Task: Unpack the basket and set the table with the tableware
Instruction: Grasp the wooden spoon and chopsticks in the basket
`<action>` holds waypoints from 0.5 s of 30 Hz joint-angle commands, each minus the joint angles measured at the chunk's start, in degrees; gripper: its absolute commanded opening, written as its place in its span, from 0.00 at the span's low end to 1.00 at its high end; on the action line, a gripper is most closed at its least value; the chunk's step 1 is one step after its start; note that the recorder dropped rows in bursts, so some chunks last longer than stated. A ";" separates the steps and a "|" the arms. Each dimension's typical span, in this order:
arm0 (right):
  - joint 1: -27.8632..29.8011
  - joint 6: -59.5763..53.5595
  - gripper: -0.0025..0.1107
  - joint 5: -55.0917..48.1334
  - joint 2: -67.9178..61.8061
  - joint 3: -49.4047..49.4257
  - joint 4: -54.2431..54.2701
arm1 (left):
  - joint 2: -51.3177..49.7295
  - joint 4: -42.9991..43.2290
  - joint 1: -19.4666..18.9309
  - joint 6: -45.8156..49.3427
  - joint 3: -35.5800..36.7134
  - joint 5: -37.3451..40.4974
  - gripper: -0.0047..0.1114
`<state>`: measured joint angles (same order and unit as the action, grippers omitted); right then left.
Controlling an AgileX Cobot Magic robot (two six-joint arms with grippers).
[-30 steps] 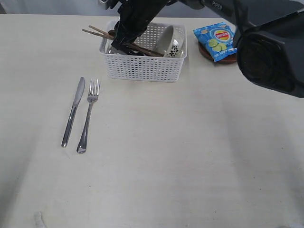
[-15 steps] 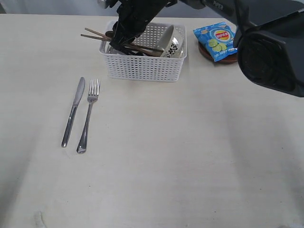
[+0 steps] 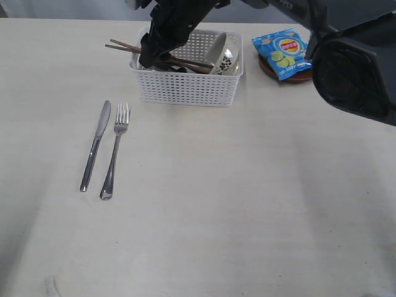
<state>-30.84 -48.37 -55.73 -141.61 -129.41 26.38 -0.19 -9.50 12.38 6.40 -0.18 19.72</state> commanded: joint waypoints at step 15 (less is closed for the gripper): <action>5.05 -10.35 0.54 -1.00 1.76 0.18 9.57 | 0.19 0.13 0.33 -0.04 0.18 -0.10 0.04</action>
<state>-25.90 -56.99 -57.70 -139.64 -129.41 34.85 -0.19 -9.50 12.38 6.40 -0.18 19.72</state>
